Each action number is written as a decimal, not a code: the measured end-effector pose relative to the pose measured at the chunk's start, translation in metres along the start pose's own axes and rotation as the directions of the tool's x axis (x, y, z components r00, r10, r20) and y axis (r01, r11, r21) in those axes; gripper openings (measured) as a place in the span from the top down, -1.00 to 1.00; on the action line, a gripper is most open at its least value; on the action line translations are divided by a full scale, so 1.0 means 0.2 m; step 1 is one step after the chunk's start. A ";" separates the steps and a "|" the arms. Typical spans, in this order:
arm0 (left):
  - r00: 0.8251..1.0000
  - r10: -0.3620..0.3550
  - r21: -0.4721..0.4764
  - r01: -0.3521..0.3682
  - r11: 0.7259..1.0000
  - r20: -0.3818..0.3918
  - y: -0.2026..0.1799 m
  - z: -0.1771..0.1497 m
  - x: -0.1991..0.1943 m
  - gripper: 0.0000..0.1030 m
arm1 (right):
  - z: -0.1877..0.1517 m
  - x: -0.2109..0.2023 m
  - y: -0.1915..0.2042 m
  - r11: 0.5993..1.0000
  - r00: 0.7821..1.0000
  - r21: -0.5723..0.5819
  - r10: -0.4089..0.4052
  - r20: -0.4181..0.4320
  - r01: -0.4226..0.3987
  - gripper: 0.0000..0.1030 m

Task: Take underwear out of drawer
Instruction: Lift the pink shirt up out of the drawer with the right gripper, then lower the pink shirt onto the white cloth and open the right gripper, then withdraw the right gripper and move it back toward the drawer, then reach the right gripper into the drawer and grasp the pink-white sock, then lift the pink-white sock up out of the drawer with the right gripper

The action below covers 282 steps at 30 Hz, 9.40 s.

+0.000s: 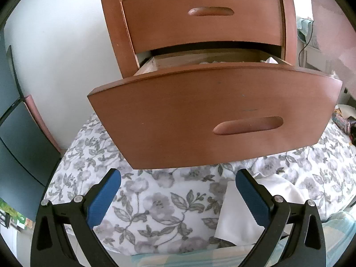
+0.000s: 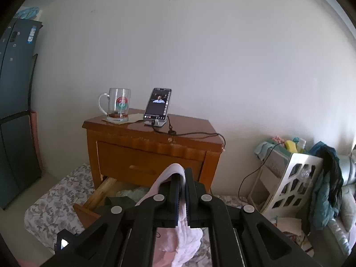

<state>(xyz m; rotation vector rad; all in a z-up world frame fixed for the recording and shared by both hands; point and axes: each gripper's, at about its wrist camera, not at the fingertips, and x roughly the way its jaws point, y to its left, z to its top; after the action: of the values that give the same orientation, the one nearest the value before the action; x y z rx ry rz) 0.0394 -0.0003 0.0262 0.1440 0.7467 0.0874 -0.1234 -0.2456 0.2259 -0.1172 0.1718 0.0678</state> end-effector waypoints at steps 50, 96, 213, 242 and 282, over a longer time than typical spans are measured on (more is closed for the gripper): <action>0.999 -0.015 -0.025 0.013 1.000 -0.047 0.03 0.00 0.04 -0.99 | -1.45 1.04 0.36 0.979 0.580 0.168 0.206 -0.788 -0.120 0.90; 0.996 -0.021 -0.039 0.018 0.999 -0.087 0.04 -0.01 0.07 -0.99 | -1.06 0.78 0.12 0.968 0.812 0.248 0.171 -0.558 -0.034 -1.00; 0.944 -0.213 -0.223 0.157 0.962 -0.253 0.17 -0.04 0.34 -0.99 | -0.77 1.92 0.23 0.981 0.523 -0.062 0.044 -0.851 -0.184 0.67; 0.951 -0.194 -0.225 0.140 0.964 -0.239 0.17 -0.03 0.30 -0.99 | -0.34 1.47 0.27 0.954 0.763 -0.252 -0.042 -0.645 -0.161 0.74; 0.994 -0.010 -0.067 0.003 0.998 -0.107 0.05 -0.02 0.10 -0.99 | -0.11 0.58 0.38 0.928 0.901 -0.288 0.098 -0.422 -0.236 0.74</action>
<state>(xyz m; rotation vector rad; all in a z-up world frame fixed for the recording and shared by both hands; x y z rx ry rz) 0.0519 0.0131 0.0121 0.0730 0.8503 0.1142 -0.0187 -0.1664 0.1764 -0.4580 0.5852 0.2492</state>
